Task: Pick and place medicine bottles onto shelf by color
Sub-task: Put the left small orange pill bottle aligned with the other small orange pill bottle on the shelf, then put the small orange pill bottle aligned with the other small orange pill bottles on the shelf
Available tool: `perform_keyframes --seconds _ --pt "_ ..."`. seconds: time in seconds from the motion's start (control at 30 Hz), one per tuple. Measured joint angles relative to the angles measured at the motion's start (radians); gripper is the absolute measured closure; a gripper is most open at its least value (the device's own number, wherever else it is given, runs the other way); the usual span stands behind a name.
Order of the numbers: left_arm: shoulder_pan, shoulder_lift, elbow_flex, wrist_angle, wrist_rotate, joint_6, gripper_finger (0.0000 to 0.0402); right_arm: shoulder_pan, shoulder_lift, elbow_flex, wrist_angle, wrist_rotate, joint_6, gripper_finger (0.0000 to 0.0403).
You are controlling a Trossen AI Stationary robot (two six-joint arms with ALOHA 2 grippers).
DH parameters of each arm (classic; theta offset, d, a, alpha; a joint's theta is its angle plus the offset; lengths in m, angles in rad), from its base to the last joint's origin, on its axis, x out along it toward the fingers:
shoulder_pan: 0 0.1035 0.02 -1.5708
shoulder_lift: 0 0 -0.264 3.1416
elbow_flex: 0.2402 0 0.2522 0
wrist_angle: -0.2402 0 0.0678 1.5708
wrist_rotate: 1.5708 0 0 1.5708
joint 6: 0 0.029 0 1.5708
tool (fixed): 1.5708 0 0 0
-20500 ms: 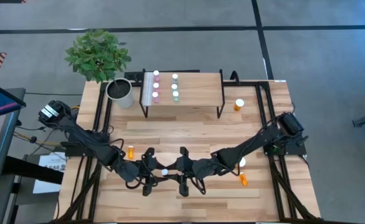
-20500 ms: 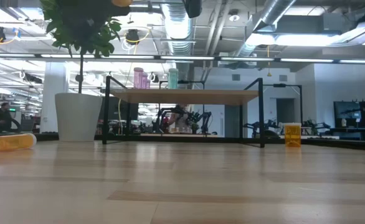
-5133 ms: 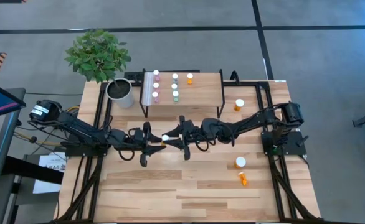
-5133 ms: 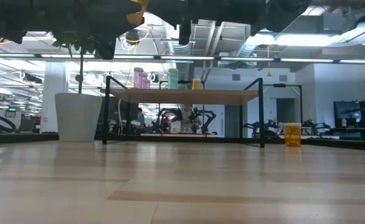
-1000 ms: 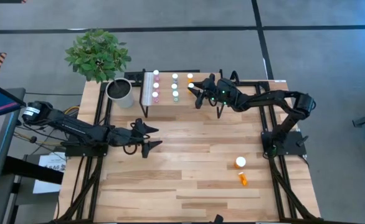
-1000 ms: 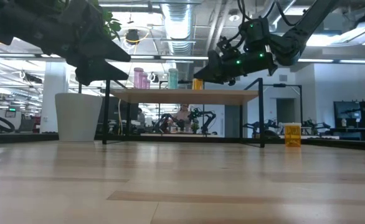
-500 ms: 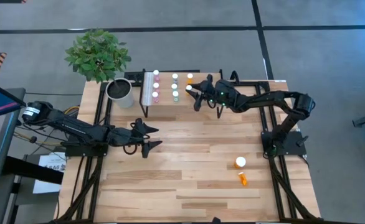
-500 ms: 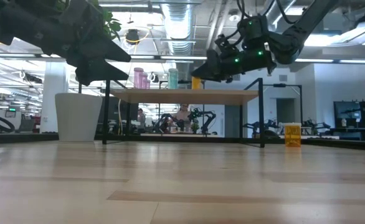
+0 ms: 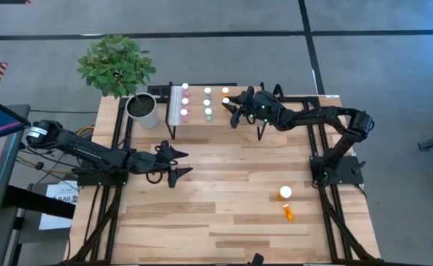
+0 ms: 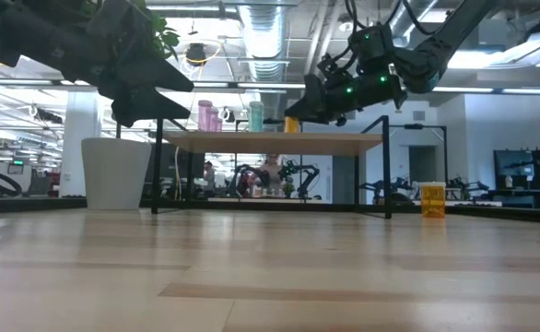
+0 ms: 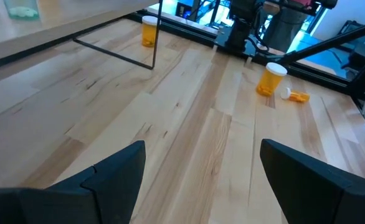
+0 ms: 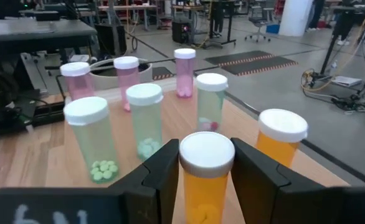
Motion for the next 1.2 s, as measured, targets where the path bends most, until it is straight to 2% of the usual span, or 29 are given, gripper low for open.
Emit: perform_keyframes --seconds 0.57,1.0,1.2 --pt "0.0 0.0 0.0 0.001 0.0 -0.006 0.0097 0.004 0.0 0.0 -0.009 -0.024 0.018 0.0235" --pt "0.0 0.0 0.0 0.001 0.0 -0.006 0.0097 0.004 -0.007 -0.001 -0.011 -0.03 0.018 0.0169" --pt "0.0 0.0 0.0 0.001 0.0 -0.006 0.0097 0.003 -0.06 -0.001 -0.075 -0.03 0.018 0.0158"
